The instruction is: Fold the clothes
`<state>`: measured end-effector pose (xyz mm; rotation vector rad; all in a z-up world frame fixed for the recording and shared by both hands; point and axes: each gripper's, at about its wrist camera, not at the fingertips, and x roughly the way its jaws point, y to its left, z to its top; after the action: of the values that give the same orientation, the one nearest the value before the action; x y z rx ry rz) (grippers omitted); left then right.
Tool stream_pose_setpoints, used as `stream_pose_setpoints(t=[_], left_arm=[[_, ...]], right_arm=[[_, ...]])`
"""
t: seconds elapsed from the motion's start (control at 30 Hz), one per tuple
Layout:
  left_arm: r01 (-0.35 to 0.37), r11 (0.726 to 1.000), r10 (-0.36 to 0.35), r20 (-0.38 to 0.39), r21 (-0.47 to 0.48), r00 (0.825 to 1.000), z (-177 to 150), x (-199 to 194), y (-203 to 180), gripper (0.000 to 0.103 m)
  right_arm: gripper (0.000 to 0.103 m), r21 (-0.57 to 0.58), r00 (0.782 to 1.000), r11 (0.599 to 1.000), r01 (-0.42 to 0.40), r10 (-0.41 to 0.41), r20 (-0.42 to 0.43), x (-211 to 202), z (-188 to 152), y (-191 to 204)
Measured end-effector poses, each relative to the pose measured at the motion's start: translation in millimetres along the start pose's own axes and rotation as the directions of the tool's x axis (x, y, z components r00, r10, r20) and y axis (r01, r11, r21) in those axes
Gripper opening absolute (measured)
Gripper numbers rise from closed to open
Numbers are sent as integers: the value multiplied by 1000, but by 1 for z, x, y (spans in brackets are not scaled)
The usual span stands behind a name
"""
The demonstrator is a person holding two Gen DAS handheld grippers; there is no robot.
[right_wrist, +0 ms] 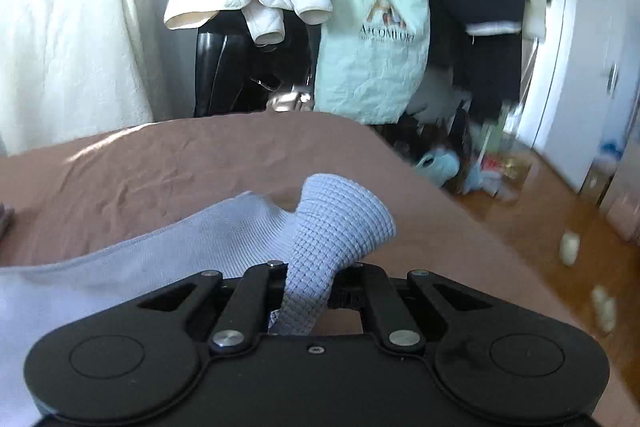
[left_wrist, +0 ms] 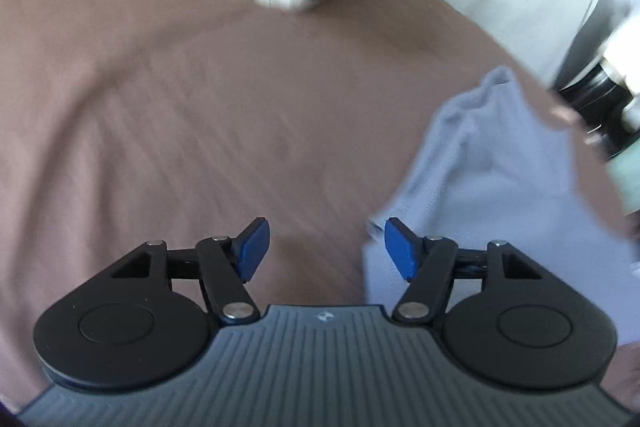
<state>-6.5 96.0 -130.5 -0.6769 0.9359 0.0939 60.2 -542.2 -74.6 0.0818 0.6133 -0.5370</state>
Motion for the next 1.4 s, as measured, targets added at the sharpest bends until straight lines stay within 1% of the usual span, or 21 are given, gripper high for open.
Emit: stream_pose_setpoints(t=[0.07, 0.17, 0.3, 0.37, 0.4, 0.47, 0.6, 0.63, 0.7, 0.73, 0.8, 0.83, 0.9, 0.93, 1.0, 1.03, 1.07, 1.17, 1.27, 1.33, 1.4], left_arm=[[64, 995, -71, -84, -76, 994, -8, 15, 9, 64], [142, 986, -151, -108, -88, 983, -13, 21, 2, 71], [250, 959, -269, -155, -133, 951, -23, 41, -9, 71], [234, 970, -241, -120, -69, 963, -27, 40, -22, 50], [215, 976, -216, -87, -24, 972, -29, 34, -29, 8], [195, 979, -195, -10, 57, 981, -29, 20, -43, 7], [399, 916, -401, 96, 39, 911, -18, -34, -42, 7], [364, 929, -369, 100, 70, 924, -16, -40, -43, 7], [181, 971, -193, 62, 154, 979, -18, -29, -47, 8], [84, 978, -90, 24, 190, 996, -22, -16, -47, 10], [0, 985, 16, -90, 172, 996, -32, 17, -45, 10], [-16, 983, 35, -100, 182, 994, -33, 22, -47, 13], [-57, 968, 76, -69, 244, 995, -31, 18, -58, 18], [-116, 949, 129, -25, 294, 991, -30, 14, -65, 37], [-226, 900, 218, 65, 372, 974, -35, 8, -74, 60], [-260, 878, 241, 98, 402, 966, -37, 6, -78, 60], [-263, 873, 238, 114, 410, 965, -38, 5, -81, 59], [-245, 878, 183, 184, 410, 966, -34, -12, -85, 58], [-226, 874, 111, 275, 429, 955, -29, -35, -95, 59], [-181, 881, 47, 300, 437, 953, -26, -45, -103, 63], [-95, 892, -30, 265, 443, 964, -16, -43, -108, 63]], right_arm=[[7, 64, 996, 998, 6, -1, -88, 17, -4, -8], [7, 227, 979, 974, -8, 54, -197, 40, -8, -33], [7, 256, 972, 967, -13, 72, -223, 41, -14, -34], [8, 241, 972, 970, -21, 76, -222, 34, -20, -29], [8, 243, 973, 969, -35, 89, -211, 28, -21, -29], [7, 246, 981, 966, -82, 122, -153, 12, -16, -34], [6, 147, 980, 970, -192, 183, 74, -38, 5, -39], [6, 96, 977, 977, -189, 178, 115, -50, 7, -36], [6, 18, 984, 991, -133, 130, 118, -56, 6, -26], [6, 12, 991, 994, -110, 109, 77, -50, 3, -23], [6, 33, 996, 996, -85, 87, -37, -28, -3, -23], [6, 59, 992, 995, -78, 83, -94, -17, -6, -26], [6, 137, 985, 987, -82, 101, -142, -7, -10, -35], [6, 177, 983, 980, -95, 121, -138, -7, -10, -41], [7, 193, 983, 974, -117, 141, -116, -16, -8, -47], [7, 172, 984, 979, -110, 131, -117, -21, -9, -45], [10, 149, 985, 985, -84, 105, -135, -20, -8, -42], [49, 110, 977, 990, 83, -59, -204, 2, -5, -46], [51, 138, 974, 971, 193, -173, -150, -12, 4, -59], [53, 175, 989, 975, 140, -128, -78, -27, 9, -60], [53, 198, 1000, 980, 6, -2, -22, -36, 8, -51]])
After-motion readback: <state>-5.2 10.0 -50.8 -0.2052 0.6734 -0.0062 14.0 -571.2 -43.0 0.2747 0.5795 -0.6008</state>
